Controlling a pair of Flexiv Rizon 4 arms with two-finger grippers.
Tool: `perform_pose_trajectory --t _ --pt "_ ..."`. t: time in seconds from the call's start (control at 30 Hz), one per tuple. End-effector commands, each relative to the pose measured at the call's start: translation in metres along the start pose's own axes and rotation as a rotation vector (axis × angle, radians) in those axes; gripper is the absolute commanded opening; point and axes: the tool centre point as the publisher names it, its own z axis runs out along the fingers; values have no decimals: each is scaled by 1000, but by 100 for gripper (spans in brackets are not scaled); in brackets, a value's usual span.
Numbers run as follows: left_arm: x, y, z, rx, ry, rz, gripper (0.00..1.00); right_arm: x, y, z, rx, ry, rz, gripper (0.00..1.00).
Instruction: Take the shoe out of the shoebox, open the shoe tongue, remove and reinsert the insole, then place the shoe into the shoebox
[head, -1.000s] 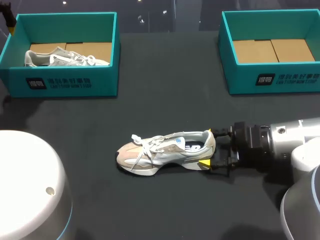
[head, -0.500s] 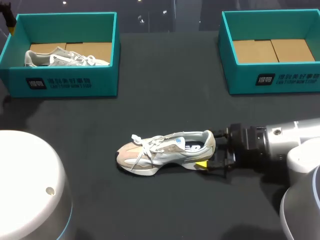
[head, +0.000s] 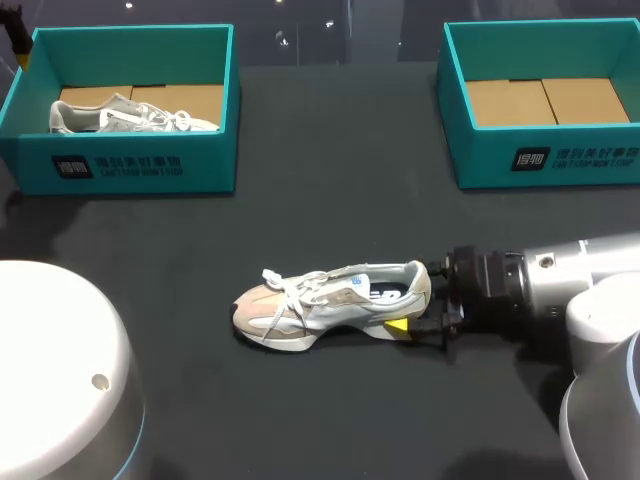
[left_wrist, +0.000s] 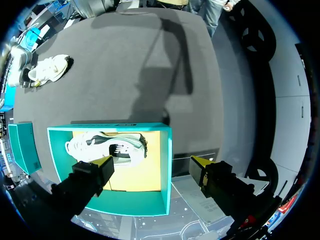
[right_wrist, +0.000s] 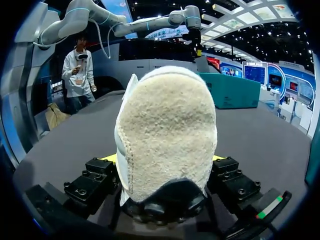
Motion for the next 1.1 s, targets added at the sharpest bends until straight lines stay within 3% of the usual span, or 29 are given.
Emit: perform_pose_trajectory --t 0.03,1.1 --pt "0 1 0 1 1 1 100 -3 -1 5 9 8 2 0" --pt "0 1 0 1 1 1 100 -1 -3 -5 21 -11 -2 0"
